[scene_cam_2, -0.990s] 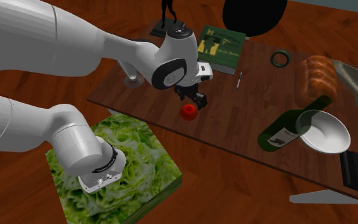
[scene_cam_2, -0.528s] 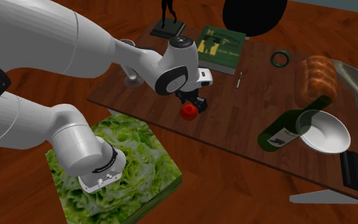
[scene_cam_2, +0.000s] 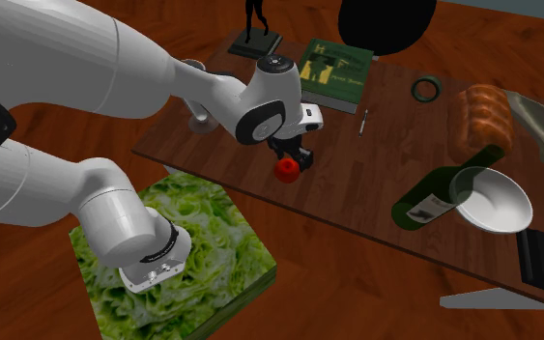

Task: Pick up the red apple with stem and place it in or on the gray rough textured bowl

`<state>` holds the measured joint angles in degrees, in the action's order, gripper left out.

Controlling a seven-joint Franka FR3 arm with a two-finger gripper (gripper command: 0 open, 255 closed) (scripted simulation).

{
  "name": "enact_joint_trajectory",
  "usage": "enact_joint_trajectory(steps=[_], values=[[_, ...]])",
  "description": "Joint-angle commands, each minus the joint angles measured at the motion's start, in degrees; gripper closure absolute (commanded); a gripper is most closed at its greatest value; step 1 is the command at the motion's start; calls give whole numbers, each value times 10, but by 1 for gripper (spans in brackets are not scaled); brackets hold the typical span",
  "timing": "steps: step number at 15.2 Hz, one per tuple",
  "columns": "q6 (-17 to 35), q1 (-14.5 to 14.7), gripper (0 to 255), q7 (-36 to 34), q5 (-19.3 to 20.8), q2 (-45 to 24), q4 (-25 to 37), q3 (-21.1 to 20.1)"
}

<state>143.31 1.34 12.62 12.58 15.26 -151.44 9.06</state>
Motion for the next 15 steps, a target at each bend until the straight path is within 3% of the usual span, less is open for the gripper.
enact_joint_trajectory(steps=[1,7,15], values=[[0,0,255,0,0,0,0,0],[0,0,255,0,0,0,0,0],[-74,3,255,9,-8,46,28,-3]])
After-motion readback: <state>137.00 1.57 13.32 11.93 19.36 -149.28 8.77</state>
